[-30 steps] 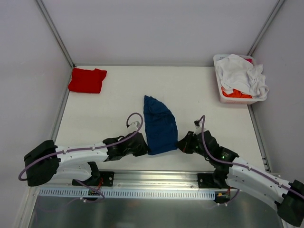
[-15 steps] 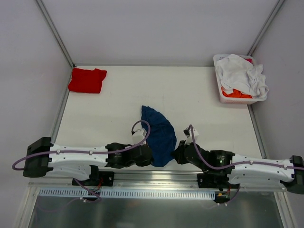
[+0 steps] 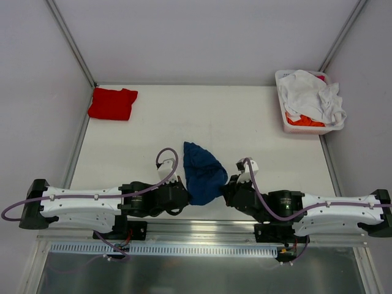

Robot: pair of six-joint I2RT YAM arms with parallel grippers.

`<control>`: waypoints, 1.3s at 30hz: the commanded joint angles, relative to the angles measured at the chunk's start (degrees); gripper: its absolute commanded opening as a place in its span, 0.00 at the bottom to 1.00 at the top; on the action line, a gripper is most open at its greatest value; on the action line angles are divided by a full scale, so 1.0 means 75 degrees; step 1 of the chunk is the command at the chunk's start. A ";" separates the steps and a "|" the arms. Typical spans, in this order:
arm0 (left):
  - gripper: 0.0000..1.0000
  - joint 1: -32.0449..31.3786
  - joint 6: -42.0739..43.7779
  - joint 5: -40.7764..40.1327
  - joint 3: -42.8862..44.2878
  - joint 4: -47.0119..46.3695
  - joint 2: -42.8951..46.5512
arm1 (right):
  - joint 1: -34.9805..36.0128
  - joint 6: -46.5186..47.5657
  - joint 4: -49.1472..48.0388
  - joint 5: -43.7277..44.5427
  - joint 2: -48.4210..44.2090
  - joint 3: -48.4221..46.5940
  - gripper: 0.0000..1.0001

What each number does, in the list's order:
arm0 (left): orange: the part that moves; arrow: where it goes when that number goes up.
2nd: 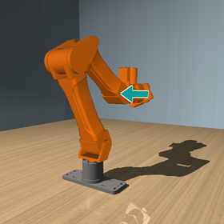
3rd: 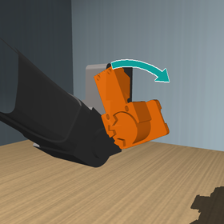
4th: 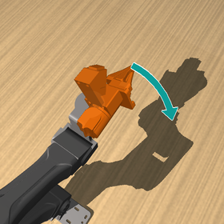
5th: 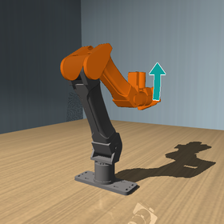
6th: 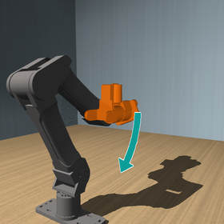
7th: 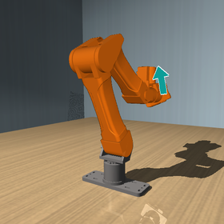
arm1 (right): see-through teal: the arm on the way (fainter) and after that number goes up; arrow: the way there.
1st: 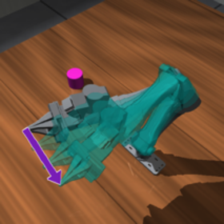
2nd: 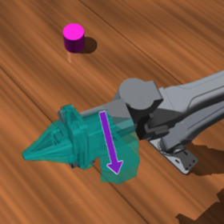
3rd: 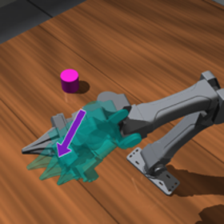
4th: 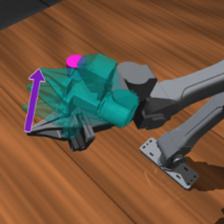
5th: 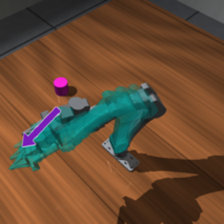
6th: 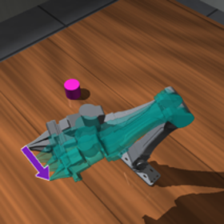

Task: Fold and stack the t-shirts
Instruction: Fold the tshirt

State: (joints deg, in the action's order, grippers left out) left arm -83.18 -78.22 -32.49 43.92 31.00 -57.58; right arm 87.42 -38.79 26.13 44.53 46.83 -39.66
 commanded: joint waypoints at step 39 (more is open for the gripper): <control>0.00 0.3425 0.2811 -0.0005 0.1198 -0.0394 -0.0924 | -0.3780 0.2873 -0.1362 -0.1507 0.1326 -0.0888 0.00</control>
State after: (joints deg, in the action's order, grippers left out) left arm -60.51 -62.67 -31.90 51.66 28.29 -63.94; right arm 61.52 -21.98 16.78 32.60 56.14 -43.72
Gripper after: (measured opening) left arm 0.015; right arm 0.015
